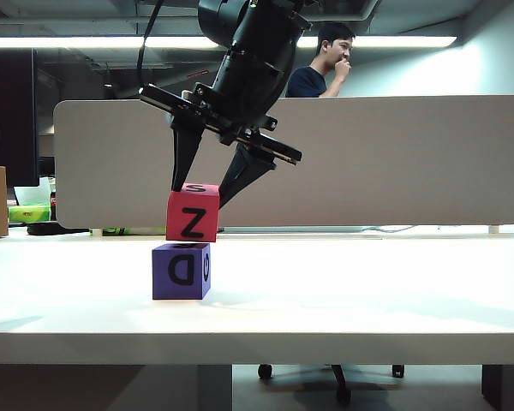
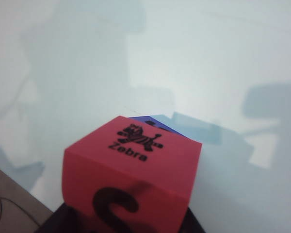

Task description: Stack the letter block on the right onto the letter block on the left.

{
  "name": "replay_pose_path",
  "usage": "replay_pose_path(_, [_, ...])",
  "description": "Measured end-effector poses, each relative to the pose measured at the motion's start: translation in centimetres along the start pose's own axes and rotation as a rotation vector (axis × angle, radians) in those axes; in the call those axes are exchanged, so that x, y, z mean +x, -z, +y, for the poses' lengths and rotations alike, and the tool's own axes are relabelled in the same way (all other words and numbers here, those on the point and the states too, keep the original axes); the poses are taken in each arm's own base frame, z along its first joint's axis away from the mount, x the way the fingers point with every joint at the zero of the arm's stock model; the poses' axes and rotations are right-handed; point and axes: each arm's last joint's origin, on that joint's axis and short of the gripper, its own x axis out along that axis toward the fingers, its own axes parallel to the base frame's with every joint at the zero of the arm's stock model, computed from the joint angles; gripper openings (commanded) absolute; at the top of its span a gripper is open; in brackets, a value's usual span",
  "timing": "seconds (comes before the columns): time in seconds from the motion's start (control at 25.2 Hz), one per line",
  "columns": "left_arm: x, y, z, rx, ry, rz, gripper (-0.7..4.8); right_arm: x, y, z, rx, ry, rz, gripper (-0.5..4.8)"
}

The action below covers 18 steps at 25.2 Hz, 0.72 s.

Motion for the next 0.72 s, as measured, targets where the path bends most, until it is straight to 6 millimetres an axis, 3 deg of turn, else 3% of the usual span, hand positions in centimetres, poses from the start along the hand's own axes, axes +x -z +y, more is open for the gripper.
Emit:
replay_pose_path(0.12, [0.0,0.0,0.0,0.0,0.0,0.0,-0.03,0.0,0.0,0.1,0.0,-0.023,0.007,2.27])
replay_pose_path(0.16, [0.0,0.0,0.0,0.0,0.0,0.0,-0.03,0.0,0.0,0.1,0.0,-0.024,0.007,2.85])
replay_pose_path(0.24, [0.0,0.0,0.0,0.0,0.0,0.0,-0.03,0.0,0.0,0.1,-0.001,-0.024,0.006,3.43])
replay_pose_path(0.48, [0.0,0.0,0.0,0.0,0.0,0.0,-0.03,0.0,0.0,0.2,-0.003,-0.052,0.01,4.23])
replay_pose_path(0.64, [0.0,0.0,0.0,0.0,0.0,-0.001,-0.03,-0.8,-0.2,0.4,-0.013,-0.063,0.003,4.21])
replay_pose_path(0.68, [0.0,0.0,0.0,0.0,0.0,-0.001,-0.03,-2.8,-0.5,0.8,-0.052,-0.072,-0.044,4.17])
replay_pose_path(0.72, [0.0,0.0,0.0,0.0,0.0,-0.001,-0.03,-4.3,-0.6,1.0,-0.077,-0.058,-0.085,3.51])
